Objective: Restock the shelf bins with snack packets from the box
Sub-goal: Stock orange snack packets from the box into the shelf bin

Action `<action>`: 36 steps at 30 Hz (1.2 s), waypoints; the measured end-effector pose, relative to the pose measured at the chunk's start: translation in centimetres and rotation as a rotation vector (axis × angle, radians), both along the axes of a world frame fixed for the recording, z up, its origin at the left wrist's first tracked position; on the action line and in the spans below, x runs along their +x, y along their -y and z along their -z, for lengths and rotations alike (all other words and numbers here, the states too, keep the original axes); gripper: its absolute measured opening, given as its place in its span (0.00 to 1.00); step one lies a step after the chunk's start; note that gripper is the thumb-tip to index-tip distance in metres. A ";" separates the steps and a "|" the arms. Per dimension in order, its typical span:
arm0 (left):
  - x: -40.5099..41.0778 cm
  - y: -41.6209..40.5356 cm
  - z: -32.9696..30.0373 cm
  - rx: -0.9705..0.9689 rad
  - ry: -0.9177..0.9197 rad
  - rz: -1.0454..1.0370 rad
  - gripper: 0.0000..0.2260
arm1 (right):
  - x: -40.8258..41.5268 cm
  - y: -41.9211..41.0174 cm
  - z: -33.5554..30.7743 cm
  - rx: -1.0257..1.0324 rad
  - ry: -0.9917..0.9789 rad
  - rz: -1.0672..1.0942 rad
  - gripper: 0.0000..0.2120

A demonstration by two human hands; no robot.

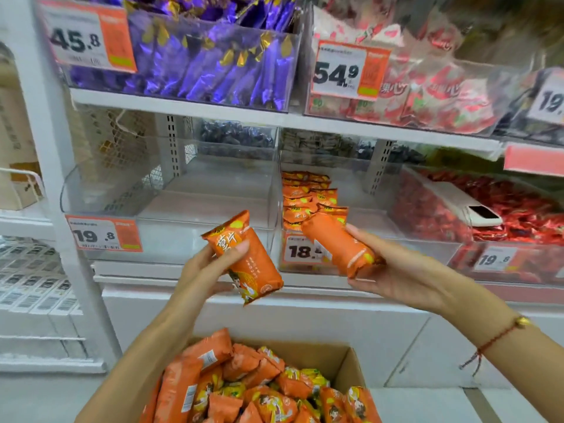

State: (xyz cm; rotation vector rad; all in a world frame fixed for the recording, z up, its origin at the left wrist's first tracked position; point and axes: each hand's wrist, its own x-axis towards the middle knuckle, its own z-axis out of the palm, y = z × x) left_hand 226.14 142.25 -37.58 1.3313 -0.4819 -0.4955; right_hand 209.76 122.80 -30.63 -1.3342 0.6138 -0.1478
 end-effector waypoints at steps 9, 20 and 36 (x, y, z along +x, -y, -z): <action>4.9 6.3 -6.0 -0.107 0.099 -0.083 0.03 | 0.4 8.7 -2.8 -0.474 0.051 0.265 0.25; 9.0 9.8 -5.7 -0.102 0.208 -0.237 0.07 | 8.3 19.9 -1.3 -0.694 -0.024 0.418 0.13; 9.7 10.3 -4.3 0.078 0.315 -0.168 0.07 | 18.8 25.0 5.2 -0.925 -0.119 0.423 0.28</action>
